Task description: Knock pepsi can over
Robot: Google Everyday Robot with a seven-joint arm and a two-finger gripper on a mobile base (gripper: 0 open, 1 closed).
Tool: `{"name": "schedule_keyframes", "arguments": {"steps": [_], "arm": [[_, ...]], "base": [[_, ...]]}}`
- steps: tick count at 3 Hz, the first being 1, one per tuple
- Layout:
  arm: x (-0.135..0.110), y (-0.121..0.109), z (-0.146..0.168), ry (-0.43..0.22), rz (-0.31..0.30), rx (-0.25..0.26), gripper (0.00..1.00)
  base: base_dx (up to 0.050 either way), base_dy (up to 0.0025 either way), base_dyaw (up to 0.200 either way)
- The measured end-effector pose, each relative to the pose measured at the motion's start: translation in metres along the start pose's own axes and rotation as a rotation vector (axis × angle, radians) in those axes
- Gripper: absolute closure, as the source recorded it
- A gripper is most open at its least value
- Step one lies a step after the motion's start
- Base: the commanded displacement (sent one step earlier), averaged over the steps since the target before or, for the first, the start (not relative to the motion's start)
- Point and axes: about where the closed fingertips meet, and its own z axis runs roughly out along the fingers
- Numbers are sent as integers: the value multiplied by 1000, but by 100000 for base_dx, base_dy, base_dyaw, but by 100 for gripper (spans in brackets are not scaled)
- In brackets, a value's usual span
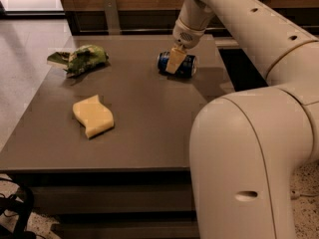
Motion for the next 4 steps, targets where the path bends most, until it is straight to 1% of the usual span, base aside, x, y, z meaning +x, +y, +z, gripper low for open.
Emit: {"name": "schedule_keyframes", "arguments": {"steps": [1, 2, 4], "arm": [[-4, 1, 2, -13, -1, -10, 84], [-4, 1, 2, -13, -1, -10, 59], [-4, 1, 6, -12, -2, -14, 14]], "base": [[0, 0, 0], [0, 0, 0], [0, 0, 0]]}}
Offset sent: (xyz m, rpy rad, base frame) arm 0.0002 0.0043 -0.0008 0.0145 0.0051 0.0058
